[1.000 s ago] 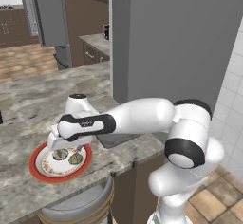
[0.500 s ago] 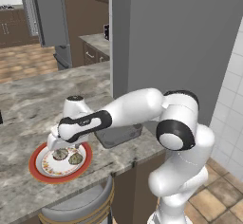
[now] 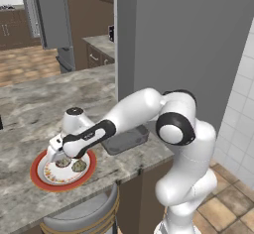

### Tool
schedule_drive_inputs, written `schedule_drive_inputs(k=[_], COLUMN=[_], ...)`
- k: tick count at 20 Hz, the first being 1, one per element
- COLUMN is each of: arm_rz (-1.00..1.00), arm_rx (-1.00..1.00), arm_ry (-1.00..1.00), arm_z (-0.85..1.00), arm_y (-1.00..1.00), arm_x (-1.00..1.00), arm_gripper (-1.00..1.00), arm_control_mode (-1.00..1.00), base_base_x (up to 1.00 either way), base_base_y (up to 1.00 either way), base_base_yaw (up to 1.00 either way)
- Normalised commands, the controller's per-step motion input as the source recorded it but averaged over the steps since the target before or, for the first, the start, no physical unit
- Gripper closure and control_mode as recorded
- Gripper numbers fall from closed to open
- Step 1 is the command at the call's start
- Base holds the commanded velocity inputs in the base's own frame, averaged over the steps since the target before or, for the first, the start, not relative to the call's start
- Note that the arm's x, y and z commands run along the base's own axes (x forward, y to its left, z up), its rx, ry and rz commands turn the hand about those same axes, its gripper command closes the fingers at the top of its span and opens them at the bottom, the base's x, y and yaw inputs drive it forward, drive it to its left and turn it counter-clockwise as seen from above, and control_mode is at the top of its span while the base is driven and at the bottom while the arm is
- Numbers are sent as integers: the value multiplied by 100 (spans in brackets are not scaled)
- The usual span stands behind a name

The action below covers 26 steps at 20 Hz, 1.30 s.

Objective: Place two dumplings into each of the tupperware containers and then place the containers in the fridge.

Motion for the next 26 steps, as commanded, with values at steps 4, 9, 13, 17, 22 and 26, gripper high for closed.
schedule_drive_inputs(k=[4,9,13,17,22,26], arm_rz=[1,0,0,0,0,-1], arm_rx=[4,2,0,0,-1,-2], arm_ry=[0,7,11,1,5,4], arm_z=[-4,-13,-28,-31,-45,-61], arm_y=[9,17,31,11,15,-11], arm_x=[23,19,17,19,3,-2], arm_gripper=[-100,-100,-100,-100,100,100], arm_control_mode=[-100,-100,-100,-100,-100,-100], base_base_x=[0,0,0,0,0,0], base_base_y=[0,0,0,0,0,0], base_base_yaw=[0,0,0,0,0,0])
